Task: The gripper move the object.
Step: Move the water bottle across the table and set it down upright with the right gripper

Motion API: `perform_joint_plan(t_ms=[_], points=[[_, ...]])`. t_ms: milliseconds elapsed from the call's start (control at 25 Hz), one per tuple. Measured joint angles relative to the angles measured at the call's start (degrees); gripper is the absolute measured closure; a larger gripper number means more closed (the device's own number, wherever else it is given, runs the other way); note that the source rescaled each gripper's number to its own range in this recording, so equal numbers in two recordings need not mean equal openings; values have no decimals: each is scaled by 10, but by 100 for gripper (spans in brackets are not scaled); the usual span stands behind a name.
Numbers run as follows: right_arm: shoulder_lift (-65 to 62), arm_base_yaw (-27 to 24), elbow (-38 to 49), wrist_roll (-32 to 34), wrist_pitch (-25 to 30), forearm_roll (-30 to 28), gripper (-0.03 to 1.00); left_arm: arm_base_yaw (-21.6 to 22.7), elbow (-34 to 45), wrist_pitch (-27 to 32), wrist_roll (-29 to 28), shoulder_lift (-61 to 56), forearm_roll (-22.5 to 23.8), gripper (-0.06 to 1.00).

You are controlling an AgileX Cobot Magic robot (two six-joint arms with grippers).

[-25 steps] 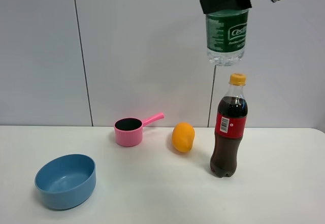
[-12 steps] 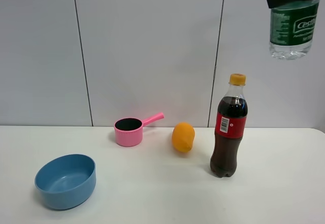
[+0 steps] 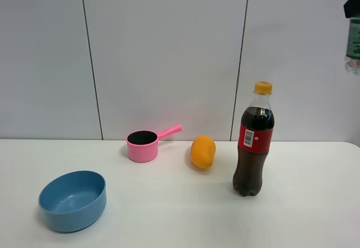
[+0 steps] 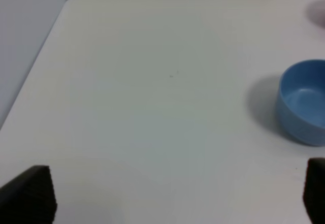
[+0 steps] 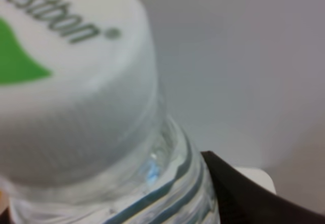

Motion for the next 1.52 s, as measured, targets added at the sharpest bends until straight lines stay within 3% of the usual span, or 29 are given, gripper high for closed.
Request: perform_joint_plan(t_ms=[200, 400, 880, 960, 1200, 1360, 1520], points=[[5, -36, 0, 15, 20, 0, 97, 0, 0, 0, 0, 0, 0, -6], [49, -39, 0, 15, 15, 0, 97, 0, 0, 0, 0, 0, 0, -6], [161, -40, 0, 15, -75, 0, 97, 0, 0, 0, 0, 0, 0, -6], [170, -40, 16, 15, -117, 0, 97, 0, 0, 0, 0, 0, 0, -6], [176, -40, 147, 15, -326, 8, 97, 0, 0, 0, 0, 0, 0, -6], [185, -40, 204, -17, -400, 52, 97, 0, 0, 0, 0, 0, 0, -6], [220, -40, 221, -57, -442, 96, 97, 0, 0, 0, 0, 0, 1, -6]])
